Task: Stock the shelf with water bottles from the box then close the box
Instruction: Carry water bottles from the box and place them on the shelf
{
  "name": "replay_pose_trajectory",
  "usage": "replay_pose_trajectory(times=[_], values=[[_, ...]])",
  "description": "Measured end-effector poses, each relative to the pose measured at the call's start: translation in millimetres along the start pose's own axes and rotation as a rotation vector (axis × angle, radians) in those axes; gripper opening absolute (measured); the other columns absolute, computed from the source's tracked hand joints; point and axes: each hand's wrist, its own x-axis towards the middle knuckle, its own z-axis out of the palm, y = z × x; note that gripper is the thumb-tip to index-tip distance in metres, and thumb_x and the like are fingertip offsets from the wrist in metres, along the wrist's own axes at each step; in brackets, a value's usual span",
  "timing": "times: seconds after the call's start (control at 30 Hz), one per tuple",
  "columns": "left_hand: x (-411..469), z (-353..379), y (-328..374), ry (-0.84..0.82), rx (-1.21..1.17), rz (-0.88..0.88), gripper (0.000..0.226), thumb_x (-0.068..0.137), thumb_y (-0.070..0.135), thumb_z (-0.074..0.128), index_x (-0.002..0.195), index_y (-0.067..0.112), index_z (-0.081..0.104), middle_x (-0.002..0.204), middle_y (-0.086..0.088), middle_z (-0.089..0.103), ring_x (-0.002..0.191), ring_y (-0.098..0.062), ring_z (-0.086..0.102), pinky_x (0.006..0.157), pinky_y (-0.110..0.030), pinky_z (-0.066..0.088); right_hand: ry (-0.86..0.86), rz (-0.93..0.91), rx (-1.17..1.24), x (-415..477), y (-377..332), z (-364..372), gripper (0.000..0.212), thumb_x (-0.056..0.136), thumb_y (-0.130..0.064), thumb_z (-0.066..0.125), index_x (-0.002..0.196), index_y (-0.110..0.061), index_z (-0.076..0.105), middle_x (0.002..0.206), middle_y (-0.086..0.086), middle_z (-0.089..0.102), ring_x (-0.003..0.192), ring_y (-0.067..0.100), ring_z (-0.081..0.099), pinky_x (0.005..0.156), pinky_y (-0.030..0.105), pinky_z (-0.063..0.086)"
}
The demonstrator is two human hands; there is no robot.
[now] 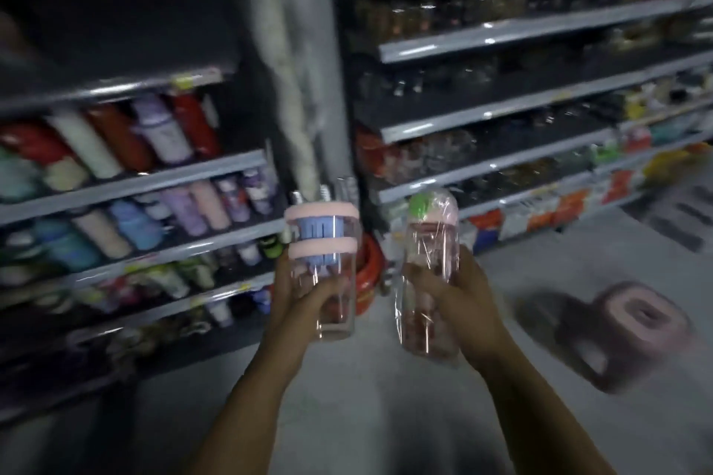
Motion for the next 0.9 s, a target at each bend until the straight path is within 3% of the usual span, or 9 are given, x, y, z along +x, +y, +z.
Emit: replay_pose_trajectory(times=[0.1,0.27,0.43,0.53,0.63,0.77,0.87,0.9], values=[[28.6,-69.0,39.5,0.109,-0.025,0.124,0.057,0.081,0.006,0.079,0.129,0.028,0.059,0.113,0.004,0.075,0.102,-0.017,0.073,0.081,-0.038,0.061,-0.104,-0.024,0.043,39.8,-29.7,94.0,0.031,0.083,-0.014,0.08,0.109,-0.026,0.069,0.097,-0.005,0.078,0.087,0.009,0.075,0.073,0.027,0.059],[90.7,-174.2,88.5,0.289,-0.071,0.237,0.067,0.076,0.022,0.085,0.134,0.036,0.053,0.112,0.007,0.075,0.092,-0.014,0.072,0.065,-0.029,0.057,-0.307,-0.104,0.074,110.2,-67.4,235.0,0.035,0.082,-0.018,0.082,0.114,-0.026,0.068,0.098,-0.008,0.078,0.087,0.009,0.075,0.069,0.025,0.058],[163.2,-275.3,131.9,0.447,-0.113,0.328,0.061,0.081,0.021,0.085,0.131,0.041,0.056,0.119,0.006,0.074,0.108,-0.018,0.072,0.084,-0.043,0.061,-0.475,-0.155,0.084,186.4,-93.4,370.1,0.046,0.075,-0.033,0.087,0.115,-0.031,0.064,0.101,-0.008,0.077,0.09,0.015,0.075,0.084,0.046,0.061],[199.6,-331.3,157.6,0.562,-0.109,0.353,0.066,0.076,0.03,0.089,0.133,0.038,0.056,0.12,0.0,0.073,0.105,-0.026,0.074,0.083,-0.053,0.062,-0.653,-0.187,0.093,222.7,-118.7,444.3,0.044,0.08,-0.031,0.083,0.119,-0.035,0.064,0.102,-0.012,0.076,0.091,0.009,0.075,0.077,0.036,0.06],[227.4,-383.4,177.8,0.654,-0.071,0.378,0.061,0.081,0.036,0.086,0.133,0.039,0.055,0.119,0.0,0.073,0.101,-0.029,0.075,0.078,-0.054,0.062,-0.764,-0.196,0.12,253.2,-144.6,512.6,0.029,0.084,-0.025,0.08,0.107,-0.037,0.067,0.096,-0.009,0.077,0.086,0.01,0.075,0.071,0.032,0.06],[261.3,-445.4,203.5,0.705,-0.031,0.404,0.06,0.082,0.047,0.082,0.134,0.044,0.051,0.123,0.002,0.071,0.099,-0.022,0.075,0.073,-0.045,0.062,-0.84,-0.146,0.132,286.6,-172.9,597.3,0.021,0.085,-0.028,0.08,0.104,-0.03,0.07,0.092,-0.003,0.078,0.08,0.013,0.076,0.067,0.032,0.061],[292.5,-482.2,221.2,0.716,-0.018,0.427,0.062,0.079,0.048,0.08,0.133,0.04,0.051,0.124,0.001,0.071,0.108,-0.027,0.072,0.084,-0.056,0.061,-0.83,-0.105,0.15,307.8,-187.3,646.0,0.024,0.084,-0.029,0.08,0.106,-0.026,0.07,0.092,0.001,0.078,0.082,0.018,0.076,0.07,0.035,0.061],[305.0,-493.4,228.4,0.726,-0.003,0.442,0.06,0.079,0.047,0.081,0.131,0.039,0.052,0.121,0.003,0.072,0.108,-0.025,0.072,0.085,-0.053,0.062,-0.814,-0.103,0.161,315.5,-191.5,660.8,0.026,0.084,-0.028,0.081,0.108,-0.025,0.07,0.092,0.002,0.079,0.082,0.02,0.077,0.07,0.035,0.062]])
